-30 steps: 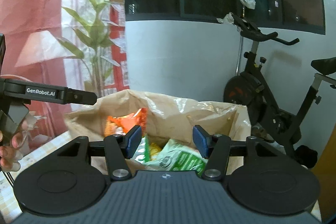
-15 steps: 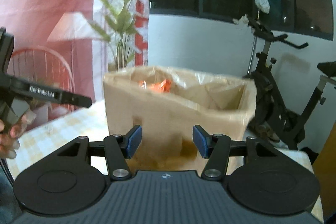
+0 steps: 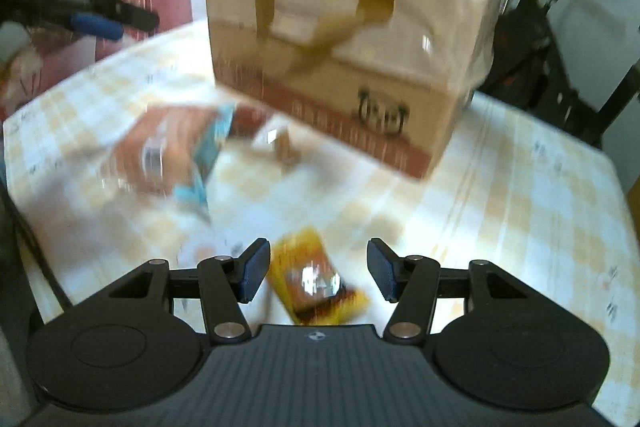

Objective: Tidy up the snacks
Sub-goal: 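Grasp the yellow meat snack packet with the right gripper while the left gripper grasps the bread loaf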

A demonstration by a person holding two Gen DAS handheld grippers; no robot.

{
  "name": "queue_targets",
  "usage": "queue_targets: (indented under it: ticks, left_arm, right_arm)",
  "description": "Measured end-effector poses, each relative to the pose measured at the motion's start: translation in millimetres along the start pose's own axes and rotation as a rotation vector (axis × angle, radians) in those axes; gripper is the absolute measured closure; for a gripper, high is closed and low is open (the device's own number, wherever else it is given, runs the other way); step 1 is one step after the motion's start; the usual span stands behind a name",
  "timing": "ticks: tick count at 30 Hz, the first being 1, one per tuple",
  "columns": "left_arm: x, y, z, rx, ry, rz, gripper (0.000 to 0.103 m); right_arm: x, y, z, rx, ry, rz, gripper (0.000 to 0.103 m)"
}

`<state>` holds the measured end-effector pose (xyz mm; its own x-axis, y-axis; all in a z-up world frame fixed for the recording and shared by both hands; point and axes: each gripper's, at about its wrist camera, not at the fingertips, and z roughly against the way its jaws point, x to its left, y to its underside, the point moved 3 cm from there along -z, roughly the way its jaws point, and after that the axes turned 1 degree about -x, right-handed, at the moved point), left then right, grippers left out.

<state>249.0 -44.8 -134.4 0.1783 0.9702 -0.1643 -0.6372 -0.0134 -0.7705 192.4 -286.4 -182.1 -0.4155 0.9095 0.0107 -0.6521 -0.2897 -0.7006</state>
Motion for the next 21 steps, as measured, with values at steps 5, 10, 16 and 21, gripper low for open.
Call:
queue_targets:
  ticks: [5,10,16,21]
  left_arm:
    - [0.0,8.4,-5.2,0.035,0.000,0.012,0.016]
    - [0.5,14.5,-9.8,0.062,0.001,0.026,0.016]
    - [-4.3,20.6,-17.9,0.106,0.019,0.033,0.016]
    - [-9.5,25.9,-21.8,0.127,0.032,0.028,0.016]
  right_arm:
    - [-5.2,10.5,-9.4,0.039,-0.034,-0.017,0.042]
    - [-4.0,11.8,-13.0,0.024,-0.053,-0.022,0.048]
    - [-3.2,1.2,-24.5,-0.035,-0.043,-0.107,0.065]
    - [0.8,-12.5,-43.1,-0.078,0.005,-0.145,0.066]
